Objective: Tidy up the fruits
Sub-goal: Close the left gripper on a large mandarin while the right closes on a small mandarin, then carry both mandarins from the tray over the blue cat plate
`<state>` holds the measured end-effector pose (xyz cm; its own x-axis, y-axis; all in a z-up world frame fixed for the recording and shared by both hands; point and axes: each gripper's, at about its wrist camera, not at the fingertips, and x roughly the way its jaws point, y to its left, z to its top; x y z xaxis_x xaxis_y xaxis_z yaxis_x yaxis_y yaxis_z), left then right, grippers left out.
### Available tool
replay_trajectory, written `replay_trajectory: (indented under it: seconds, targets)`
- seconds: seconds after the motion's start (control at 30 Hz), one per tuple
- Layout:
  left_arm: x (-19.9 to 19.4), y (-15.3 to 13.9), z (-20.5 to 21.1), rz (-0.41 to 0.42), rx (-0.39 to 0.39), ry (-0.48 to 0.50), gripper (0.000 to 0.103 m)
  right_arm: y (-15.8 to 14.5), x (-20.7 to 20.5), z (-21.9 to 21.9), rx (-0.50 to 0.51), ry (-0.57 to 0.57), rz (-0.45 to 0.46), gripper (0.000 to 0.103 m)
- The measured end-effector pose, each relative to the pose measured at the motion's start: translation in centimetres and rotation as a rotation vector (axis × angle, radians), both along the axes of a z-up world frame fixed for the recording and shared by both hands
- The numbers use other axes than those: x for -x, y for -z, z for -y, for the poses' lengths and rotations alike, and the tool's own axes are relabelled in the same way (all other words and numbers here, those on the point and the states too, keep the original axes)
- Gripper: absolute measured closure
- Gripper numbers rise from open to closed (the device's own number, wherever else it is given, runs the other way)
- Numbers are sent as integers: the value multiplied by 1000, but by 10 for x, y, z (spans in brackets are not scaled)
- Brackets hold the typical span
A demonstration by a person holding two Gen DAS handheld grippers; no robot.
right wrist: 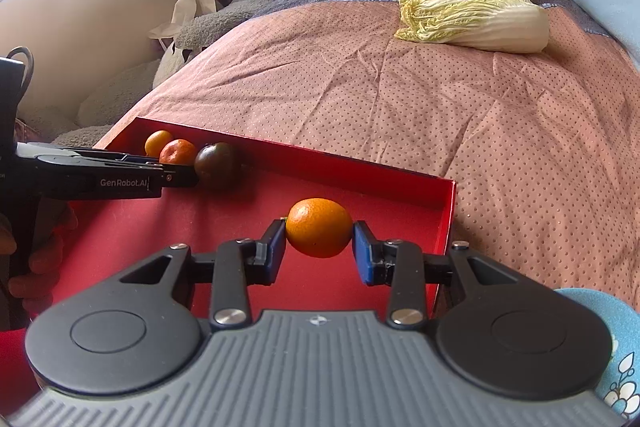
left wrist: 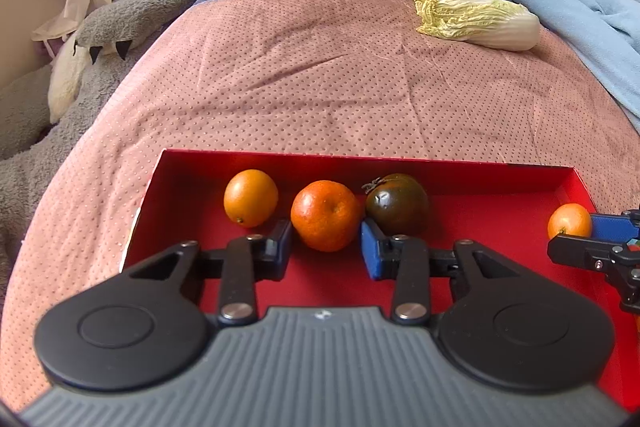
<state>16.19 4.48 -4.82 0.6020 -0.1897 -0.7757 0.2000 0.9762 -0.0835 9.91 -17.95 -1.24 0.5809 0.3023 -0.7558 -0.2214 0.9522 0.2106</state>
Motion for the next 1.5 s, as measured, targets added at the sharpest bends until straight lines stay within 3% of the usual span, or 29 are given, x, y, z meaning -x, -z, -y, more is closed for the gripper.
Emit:
replay_trajectory:
  seconds: [0.47,0.77,1.5]
  targets:
    - [44,-11,0,-20,50,-84,65,-1,60,1,-24,-20,-26,61]
    - [83,-14,16,-32,61,-112,65,-17,96,1,-25,-45,-7,61]
    - [122,-29,40,0,32,-113,65,-49,135,7,-51,-74,69,61]
